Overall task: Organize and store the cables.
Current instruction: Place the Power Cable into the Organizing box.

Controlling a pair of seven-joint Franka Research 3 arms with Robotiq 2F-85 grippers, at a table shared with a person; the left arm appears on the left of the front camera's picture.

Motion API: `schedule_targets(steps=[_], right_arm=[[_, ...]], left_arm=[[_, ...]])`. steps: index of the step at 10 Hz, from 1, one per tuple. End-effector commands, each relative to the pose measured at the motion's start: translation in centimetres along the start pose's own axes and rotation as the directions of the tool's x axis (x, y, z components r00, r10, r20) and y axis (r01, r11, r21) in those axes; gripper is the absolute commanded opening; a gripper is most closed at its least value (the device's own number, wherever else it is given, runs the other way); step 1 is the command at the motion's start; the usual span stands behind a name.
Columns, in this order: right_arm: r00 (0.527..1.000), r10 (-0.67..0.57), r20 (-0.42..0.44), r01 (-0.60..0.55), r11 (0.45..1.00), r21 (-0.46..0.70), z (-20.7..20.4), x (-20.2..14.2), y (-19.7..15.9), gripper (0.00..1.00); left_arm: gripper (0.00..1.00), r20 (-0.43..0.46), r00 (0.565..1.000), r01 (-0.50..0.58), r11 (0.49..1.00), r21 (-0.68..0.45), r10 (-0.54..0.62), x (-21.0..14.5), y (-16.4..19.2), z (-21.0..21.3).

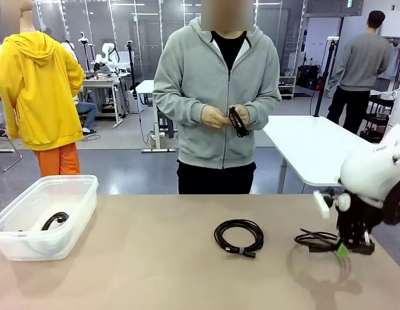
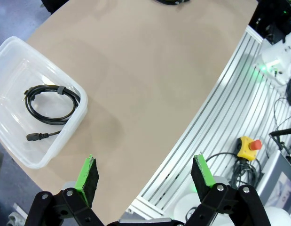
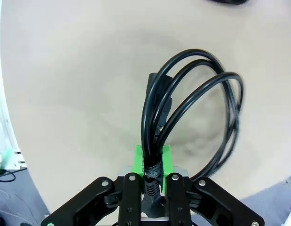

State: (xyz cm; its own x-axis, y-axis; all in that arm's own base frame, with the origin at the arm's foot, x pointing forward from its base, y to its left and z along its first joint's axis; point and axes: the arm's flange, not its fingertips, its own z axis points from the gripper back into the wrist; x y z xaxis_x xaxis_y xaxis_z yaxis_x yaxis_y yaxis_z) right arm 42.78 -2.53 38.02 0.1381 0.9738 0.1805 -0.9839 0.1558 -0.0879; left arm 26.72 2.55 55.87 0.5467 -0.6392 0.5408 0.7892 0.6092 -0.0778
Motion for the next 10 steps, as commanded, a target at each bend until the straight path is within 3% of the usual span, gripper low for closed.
schedule_targets(steps=[1, 5, 10], right_arm=[[0.999, -0.044, -0.029, 0.043, 0.998, -0.037, 4.2, 1.9, -0.3, 0.0], [0.996, -0.067, -0.064, 0.065, 0.997, -0.033, 7.8, 6.6, -1.1, 0.0], [0.998, -0.004, -0.064, 0.002, 0.999, -0.034, 6.9, 19.9, 1.2, 0.0]], left_arm=[[1.0, 0.005, 1.0, 0.01, 1.0, -0.006, -0.01, 0.0, -0.2, 0.1], [1.0, 0.005, 1.0, 0.01, 1.0, -0.006, -0.01, 0.0, -0.2, 0.1], [1.0, 0.005, 1.0, 0.01, 1.0, -0.006, -0.01, 0.0, -0.2, 0.1]])
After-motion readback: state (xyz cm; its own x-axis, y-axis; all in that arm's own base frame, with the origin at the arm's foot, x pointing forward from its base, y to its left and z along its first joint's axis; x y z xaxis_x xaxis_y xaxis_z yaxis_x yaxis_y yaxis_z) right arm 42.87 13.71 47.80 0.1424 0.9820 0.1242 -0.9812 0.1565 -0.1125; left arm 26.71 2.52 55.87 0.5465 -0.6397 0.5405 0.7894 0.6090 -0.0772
